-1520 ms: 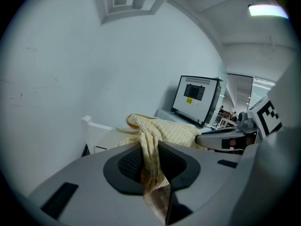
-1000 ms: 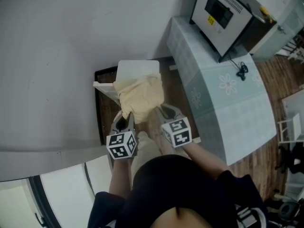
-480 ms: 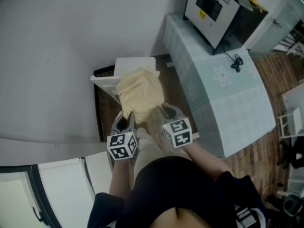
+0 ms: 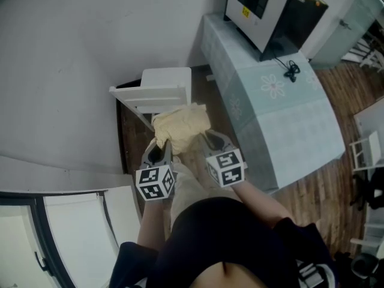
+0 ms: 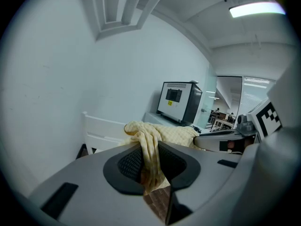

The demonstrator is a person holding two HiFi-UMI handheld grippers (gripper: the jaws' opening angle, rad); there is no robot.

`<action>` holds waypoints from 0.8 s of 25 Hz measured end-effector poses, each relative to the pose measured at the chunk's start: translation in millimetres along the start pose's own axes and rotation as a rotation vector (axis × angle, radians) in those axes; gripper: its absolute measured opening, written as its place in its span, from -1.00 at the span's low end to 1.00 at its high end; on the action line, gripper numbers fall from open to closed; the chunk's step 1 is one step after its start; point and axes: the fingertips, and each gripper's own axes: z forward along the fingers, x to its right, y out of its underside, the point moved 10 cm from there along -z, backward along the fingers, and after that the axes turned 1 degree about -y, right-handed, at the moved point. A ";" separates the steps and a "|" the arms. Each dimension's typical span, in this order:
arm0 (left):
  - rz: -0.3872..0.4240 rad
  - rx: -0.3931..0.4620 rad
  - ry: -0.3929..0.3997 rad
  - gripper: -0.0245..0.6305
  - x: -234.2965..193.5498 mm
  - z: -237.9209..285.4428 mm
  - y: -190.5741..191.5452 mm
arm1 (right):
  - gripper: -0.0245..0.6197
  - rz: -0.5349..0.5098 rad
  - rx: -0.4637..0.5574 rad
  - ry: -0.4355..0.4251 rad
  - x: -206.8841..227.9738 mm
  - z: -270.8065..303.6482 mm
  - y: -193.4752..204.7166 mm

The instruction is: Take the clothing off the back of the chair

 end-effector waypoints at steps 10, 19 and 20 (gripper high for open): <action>0.001 -0.016 0.039 -0.70 42.5 -14.5 29.6 | -0.75 0.013 -0.023 0.038 10.7 -45.1 32.9; 0.017 -0.004 0.064 -0.70 64.2 -17.1 31.5 | -0.75 0.028 0.002 0.069 19.4 -66.2 40.5; 0.019 -0.004 0.066 -0.70 65.4 -17.5 31.8 | -0.75 0.030 0.002 0.072 19.7 -67.7 41.5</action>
